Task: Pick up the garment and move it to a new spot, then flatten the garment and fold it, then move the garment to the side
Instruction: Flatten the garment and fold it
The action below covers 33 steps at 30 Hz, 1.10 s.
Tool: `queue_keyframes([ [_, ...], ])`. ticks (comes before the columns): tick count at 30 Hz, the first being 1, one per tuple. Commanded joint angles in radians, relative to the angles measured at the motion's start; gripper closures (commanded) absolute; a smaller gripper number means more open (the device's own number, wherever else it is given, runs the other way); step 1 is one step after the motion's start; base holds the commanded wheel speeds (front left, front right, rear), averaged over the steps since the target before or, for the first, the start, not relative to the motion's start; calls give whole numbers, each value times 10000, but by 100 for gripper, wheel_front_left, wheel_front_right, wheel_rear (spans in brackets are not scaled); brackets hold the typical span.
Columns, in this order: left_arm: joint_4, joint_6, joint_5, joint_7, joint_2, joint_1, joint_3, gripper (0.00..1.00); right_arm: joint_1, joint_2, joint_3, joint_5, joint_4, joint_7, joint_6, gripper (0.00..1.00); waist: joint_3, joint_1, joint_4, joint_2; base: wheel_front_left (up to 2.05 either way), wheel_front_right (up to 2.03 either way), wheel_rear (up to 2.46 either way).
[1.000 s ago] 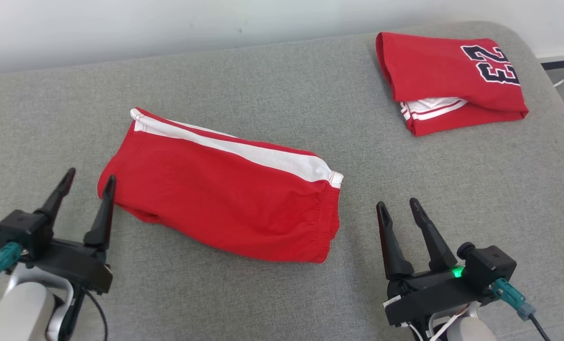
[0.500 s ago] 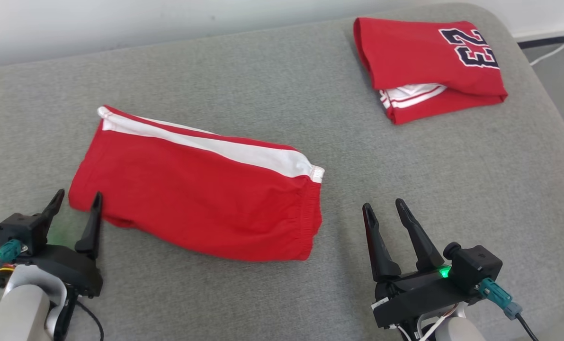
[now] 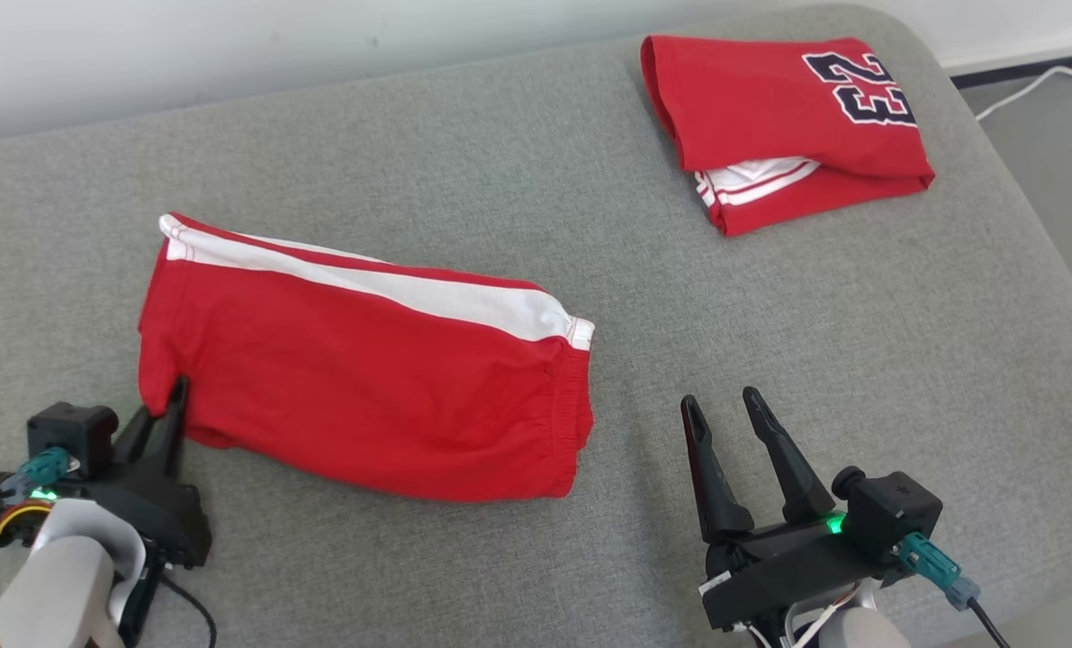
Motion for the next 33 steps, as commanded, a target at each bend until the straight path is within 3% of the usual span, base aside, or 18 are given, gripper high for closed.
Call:
queue_keyframes([
  [1, 141, 22, 45, -21, -45, 139, -60, 100, 97, 23, 0, -17, 55, -58, 2, 0, -160, 0, 120, 0, 0, 0, 0],
  [17, -2185, 735, 514, -49, -1141, 2993, 322, 100, 935, -172, -401, 117, 124, 266, 2, 0, -1922, 0, 1442, 0, 0, 0, 0],
  [23, -2797, 892, 404, -48, -1064, 3727, 555, 100, 1194, -235, -531, 141, 7, 525, 2, 0, -2165, 0, 1712, 0, 0, 0, 0],
  [31, -3034, 776, 372, -49, -1024, 4098, 737, 100, 1230, -197, -496, 113, -74, 762, 2, 0, -2203, 0, 1709, 0, 0, 0, 0],
  [32, -3087, 806, 439, -49, -1033, 4126, 804, 32, 1229, -191, -482, 128, -55, 773, 2, 0, -2204, 0, 1703, 0, 0, 0, 0],
  [33, -3105, 832, 492, -49, -1034, 4179, 861, 0, 1219, -186, -458, 144, -29, 783, 2, 0, -2213, 0, 1691, 0, 0, 0, 0],
])
